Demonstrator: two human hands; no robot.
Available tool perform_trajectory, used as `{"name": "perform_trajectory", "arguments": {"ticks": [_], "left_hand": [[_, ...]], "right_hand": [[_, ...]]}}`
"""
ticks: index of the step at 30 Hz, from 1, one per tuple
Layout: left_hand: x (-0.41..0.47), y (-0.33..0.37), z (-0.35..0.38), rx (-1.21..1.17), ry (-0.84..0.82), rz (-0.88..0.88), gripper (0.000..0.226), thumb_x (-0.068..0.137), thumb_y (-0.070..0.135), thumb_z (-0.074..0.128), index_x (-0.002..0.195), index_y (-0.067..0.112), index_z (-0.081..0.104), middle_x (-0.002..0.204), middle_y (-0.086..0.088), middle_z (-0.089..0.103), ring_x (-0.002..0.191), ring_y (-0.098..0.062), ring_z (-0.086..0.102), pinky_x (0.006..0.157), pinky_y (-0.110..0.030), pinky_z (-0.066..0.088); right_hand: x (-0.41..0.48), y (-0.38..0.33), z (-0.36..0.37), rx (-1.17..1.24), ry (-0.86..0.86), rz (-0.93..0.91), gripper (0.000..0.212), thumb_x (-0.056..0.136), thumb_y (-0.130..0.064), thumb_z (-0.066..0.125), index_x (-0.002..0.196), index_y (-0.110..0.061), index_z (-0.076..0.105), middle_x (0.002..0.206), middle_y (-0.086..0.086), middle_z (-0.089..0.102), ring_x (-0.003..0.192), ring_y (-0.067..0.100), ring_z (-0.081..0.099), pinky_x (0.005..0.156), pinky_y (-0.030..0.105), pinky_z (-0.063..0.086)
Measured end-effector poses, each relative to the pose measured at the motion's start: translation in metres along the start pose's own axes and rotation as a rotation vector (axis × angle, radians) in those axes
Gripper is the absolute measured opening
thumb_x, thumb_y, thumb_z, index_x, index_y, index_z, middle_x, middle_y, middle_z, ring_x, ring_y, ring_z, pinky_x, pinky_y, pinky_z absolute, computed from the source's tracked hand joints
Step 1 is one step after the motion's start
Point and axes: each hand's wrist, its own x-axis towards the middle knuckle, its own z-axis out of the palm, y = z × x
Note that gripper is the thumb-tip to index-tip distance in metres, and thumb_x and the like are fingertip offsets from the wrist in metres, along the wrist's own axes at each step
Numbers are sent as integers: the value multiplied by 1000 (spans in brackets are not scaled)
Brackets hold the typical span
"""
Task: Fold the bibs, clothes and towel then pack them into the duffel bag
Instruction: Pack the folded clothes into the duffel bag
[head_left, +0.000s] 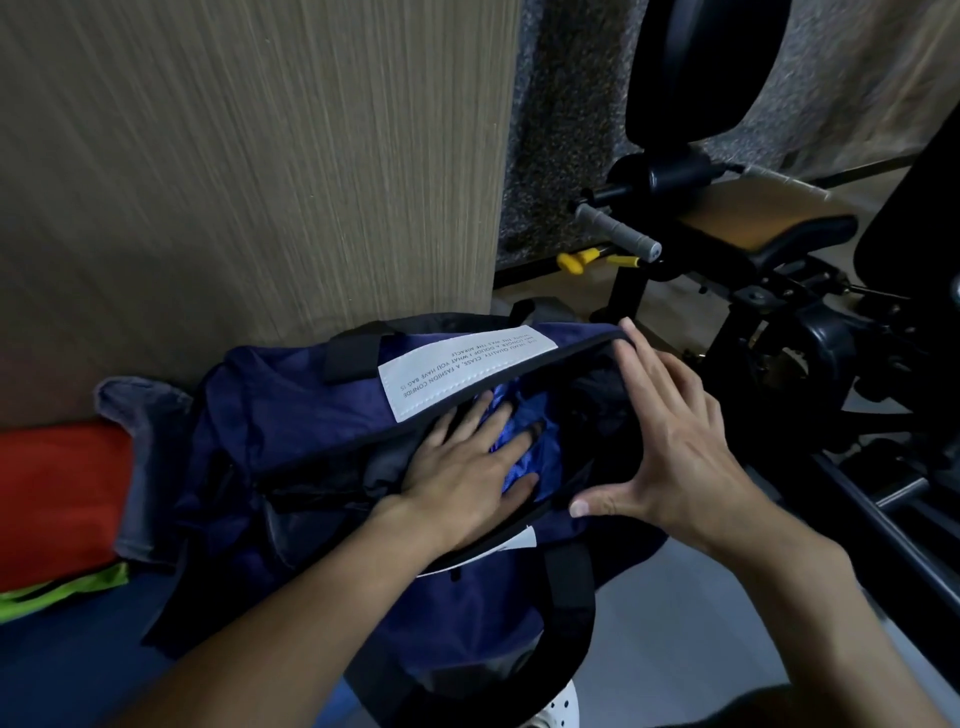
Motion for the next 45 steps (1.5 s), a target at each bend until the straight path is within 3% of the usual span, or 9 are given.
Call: {"name": "perform_trajectory", "arguments": {"ticks": [6,11,18,27,36,39,41,43,45], "left_hand": [[-3,-2,5,59,53,1,82,80,68,-10,155,41,3,167,1,-8,153,-16,-9,123,-41,2],[-7,-9,7,19,57,-73,84,78,74,-11,155,43,0,167,4,-8,153,-15,-7,122,-41,4],[-4,-14,-2,-106,28,-143,72,91,75,19,155,45,6,166,10,-12,152,-10,-8,123,-37,3],[5,-14,-13,-234,-72,-194,74,90,76,27,155,44,11,166,13,-8,152,-9,-8,123,-39,2],[-27,-7,-46,-571,-38,-287,60,97,65,35,150,38,36,163,16,19,150,-11,19,121,-36,17],[-55,-2,-60,-587,18,-211,54,100,59,35,147,34,41,159,16,29,146,-10,27,120,-34,23],[-79,-2,-69,-668,30,-172,47,101,55,36,139,32,52,149,14,44,139,-6,39,116,-29,29],[-104,-6,-78,-821,-5,-205,43,96,61,36,111,32,64,124,10,64,116,-6,57,109,-32,39],[-125,-15,-85,-992,42,-238,40,93,62,36,92,31,61,107,4,72,100,-11,67,102,-41,48]], "right_hand": [[0,4,2,-4,8,7,142,45,-96,52,155,-29,-8,159,-21,-19,146,15,2,111,40,11],[4,5,7,13,52,43,134,51,-96,46,155,-30,-6,160,-18,-19,147,21,4,112,45,15],[5,4,11,5,71,57,131,53,-94,47,154,-31,-8,161,-14,-21,148,25,5,114,48,16],[4,4,13,-2,82,58,128,57,-91,51,154,-33,-7,161,-12,-21,148,26,6,114,51,18],[-5,-5,13,15,66,89,126,57,-94,45,155,-31,-3,161,-12,-21,147,26,7,113,53,19],[-10,-17,10,16,57,101,121,58,-91,45,156,-30,6,162,-12,-17,147,25,7,114,52,19],[-12,-29,8,17,67,80,112,64,-92,41,154,-28,21,163,-10,-11,146,25,9,113,52,19],[-12,-45,7,-3,90,31,93,73,-87,34,144,-27,43,164,-6,4,145,24,11,113,51,18],[-9,-64,6,-2,117,-27,76,80,-78,30,127,-28,61,159,-5,24,144,23,17,112,49,18]]}}
